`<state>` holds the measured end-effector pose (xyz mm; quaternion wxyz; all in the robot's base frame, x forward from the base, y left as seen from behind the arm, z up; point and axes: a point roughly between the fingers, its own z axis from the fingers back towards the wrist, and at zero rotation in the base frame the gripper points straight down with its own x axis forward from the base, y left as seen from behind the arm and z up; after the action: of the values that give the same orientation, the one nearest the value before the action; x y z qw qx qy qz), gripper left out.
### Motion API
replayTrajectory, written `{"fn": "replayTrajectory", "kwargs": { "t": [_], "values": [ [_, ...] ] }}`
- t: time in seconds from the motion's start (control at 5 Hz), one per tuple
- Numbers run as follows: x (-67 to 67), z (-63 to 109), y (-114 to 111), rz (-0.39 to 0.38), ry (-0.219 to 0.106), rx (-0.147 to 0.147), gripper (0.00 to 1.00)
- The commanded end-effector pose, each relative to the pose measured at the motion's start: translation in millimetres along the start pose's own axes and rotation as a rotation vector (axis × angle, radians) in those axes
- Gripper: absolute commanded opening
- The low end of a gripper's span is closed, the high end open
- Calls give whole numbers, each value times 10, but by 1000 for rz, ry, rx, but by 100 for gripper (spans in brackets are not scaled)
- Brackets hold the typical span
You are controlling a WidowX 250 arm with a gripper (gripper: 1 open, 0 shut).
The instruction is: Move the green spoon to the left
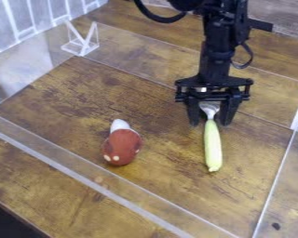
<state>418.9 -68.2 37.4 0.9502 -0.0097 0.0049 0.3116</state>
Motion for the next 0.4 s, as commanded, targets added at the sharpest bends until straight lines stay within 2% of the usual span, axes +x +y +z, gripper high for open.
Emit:
{"fn": "replayTrajectory", "kwargs": {
  "t": [0.0,0.2],
  "values": [
    [90,245,-99,-20,-51,-49,0],
    [85,343,-133,-43,-44,-64,0]
  ]
}}
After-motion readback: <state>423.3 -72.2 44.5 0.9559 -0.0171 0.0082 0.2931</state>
